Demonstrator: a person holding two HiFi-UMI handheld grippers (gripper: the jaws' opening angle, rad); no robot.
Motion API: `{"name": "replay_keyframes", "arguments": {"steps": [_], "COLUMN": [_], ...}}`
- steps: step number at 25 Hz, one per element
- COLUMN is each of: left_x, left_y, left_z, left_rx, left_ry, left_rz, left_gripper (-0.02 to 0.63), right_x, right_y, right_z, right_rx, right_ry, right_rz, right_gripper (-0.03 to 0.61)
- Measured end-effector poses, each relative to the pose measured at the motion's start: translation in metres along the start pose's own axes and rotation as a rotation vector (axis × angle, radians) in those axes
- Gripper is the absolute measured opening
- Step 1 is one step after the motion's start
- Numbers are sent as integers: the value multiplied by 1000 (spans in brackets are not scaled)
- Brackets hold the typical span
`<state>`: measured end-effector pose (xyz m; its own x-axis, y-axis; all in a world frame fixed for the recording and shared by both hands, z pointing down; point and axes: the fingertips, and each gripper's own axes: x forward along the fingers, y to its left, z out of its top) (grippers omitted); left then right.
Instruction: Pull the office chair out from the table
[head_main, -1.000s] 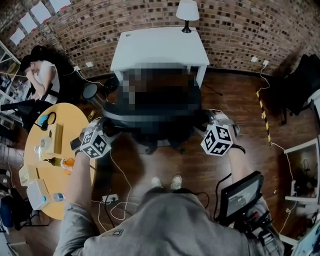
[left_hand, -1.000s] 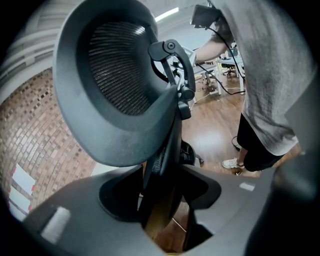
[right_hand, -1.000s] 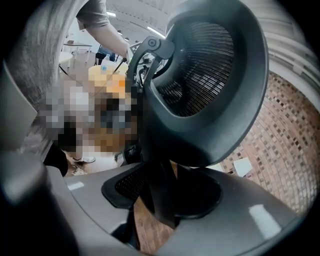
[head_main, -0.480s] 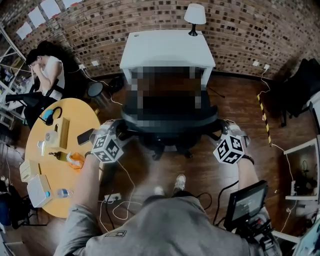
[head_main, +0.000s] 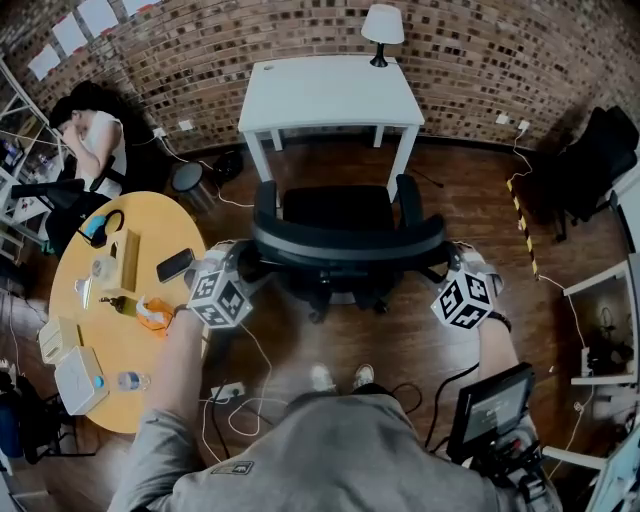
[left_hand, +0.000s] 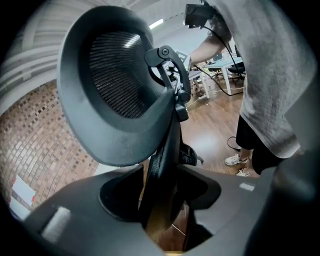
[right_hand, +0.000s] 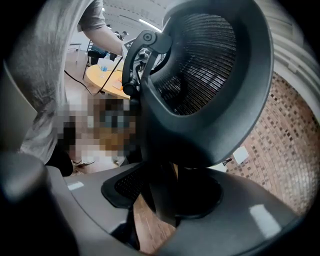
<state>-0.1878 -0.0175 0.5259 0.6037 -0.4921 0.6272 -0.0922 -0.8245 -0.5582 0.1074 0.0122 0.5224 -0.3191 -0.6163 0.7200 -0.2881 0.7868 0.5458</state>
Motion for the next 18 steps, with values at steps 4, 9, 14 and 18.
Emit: {"name": "replay_keyframes", "arguments": {"steps": [4, 9, 14, 18], "left_x": [-3, -11, -19, -23], "left_y": [-15, -32, -47, -57], "left_z": [12, 19, 23, 25], "left_rx": [-2, -19, -35, -42], "left_ry": [4, 23, 35, 38], "left_rz": [-1, 13, 15, 18], "left_gripper": [207, 212, 216, 218], "right_x": [-14, -28, -39, -43], "right_y": [10, 25, 40, 48], "right_z": [-9, -10, -12, -12], "right_rx": [-1, -28, -52, -57], "right_ry": [-11, -51, -82, -83], "right_rz": [-3, -8, 0, 0], "right_gripper": [218, 216, 213, 213]}}
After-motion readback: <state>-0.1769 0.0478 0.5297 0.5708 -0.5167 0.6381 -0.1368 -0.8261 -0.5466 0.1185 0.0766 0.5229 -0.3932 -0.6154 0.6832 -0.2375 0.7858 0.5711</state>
